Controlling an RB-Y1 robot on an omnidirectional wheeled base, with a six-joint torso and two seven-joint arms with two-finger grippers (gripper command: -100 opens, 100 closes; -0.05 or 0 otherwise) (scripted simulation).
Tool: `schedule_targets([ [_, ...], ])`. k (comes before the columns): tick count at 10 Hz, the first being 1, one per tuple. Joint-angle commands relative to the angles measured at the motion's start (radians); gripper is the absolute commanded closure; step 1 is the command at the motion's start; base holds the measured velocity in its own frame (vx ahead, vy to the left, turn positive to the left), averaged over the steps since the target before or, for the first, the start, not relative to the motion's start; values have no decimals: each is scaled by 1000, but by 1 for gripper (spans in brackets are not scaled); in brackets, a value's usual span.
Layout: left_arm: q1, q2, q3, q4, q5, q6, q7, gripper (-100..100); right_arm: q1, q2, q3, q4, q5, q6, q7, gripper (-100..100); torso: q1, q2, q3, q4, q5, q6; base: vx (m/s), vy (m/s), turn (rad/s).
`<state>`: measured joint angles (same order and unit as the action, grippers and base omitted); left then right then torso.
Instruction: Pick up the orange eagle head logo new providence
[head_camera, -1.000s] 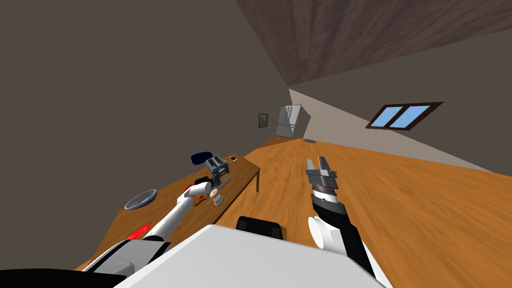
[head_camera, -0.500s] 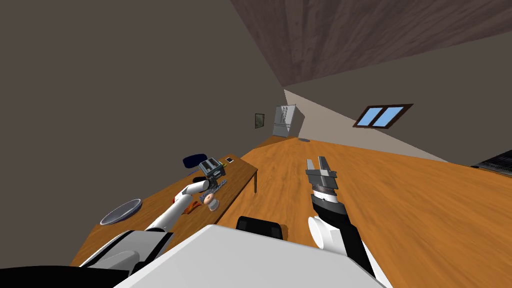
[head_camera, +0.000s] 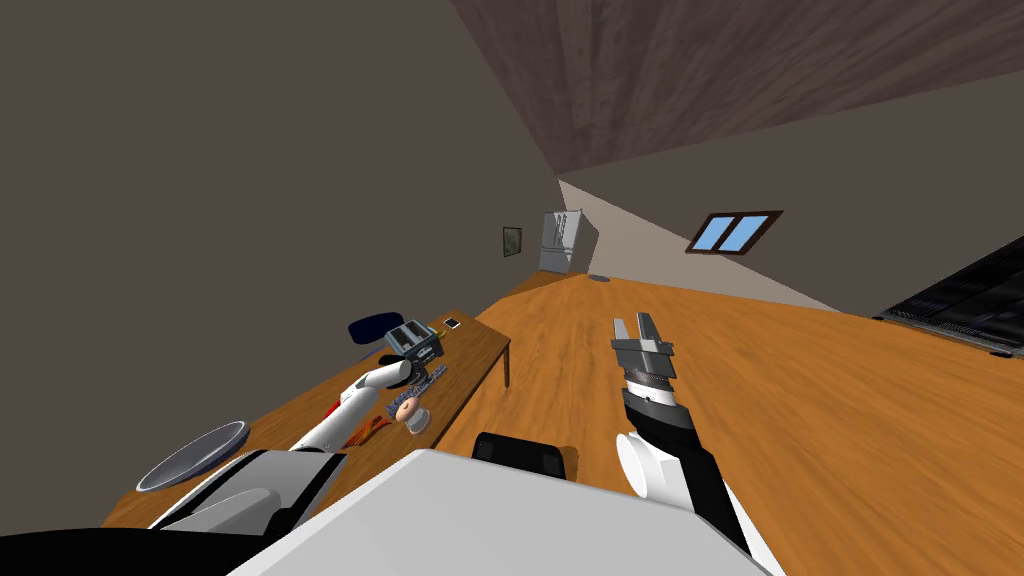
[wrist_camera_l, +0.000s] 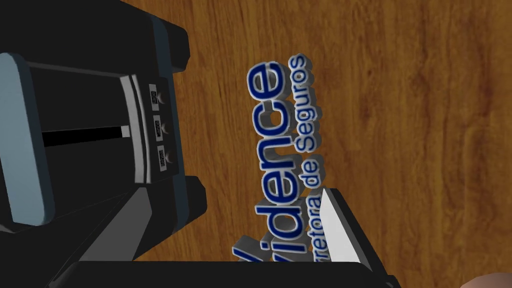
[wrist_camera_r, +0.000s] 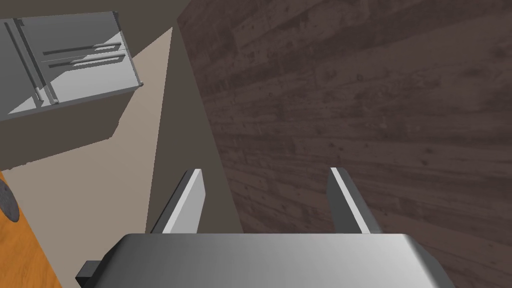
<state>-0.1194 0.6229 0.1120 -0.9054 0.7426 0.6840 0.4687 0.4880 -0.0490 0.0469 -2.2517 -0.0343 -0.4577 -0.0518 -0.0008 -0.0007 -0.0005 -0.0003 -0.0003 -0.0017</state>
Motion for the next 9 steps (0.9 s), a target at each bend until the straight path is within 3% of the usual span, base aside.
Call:
schedule_targets([
  [1,-14,3,-1,46,12,3,-8,-100,0,0,0,0,0,0,0,0,0,0,0,0,0,0,9,0,19],
  [2,-14,3,-1,46,12,3,-8,-100,0,0,0,0,0,0,0,0,0,1,1,0,0,0,-1,0,15],
  [3,-34,22,3,84,32,47,5,-100,0,0,0,0,0,0,0,0,0,2,1,0,0,0,13,-2,-178],
  [4,-34,22,3,107,32,47,5,-100,0,0,0,0,0,0,0,0,0,1,1,0,0,1,20,4,-95],
  [7,-69,56,9,205,65,124,26,-100,0,0,0,0,0,0,0,0,0,0,0,0,0,0,26,1,-118],
  [9,-69,56,9,224,65,124,26,-100,0,0,0,0,0,0,0,0,0,0,0,0,0,0,15,3,-37],
])
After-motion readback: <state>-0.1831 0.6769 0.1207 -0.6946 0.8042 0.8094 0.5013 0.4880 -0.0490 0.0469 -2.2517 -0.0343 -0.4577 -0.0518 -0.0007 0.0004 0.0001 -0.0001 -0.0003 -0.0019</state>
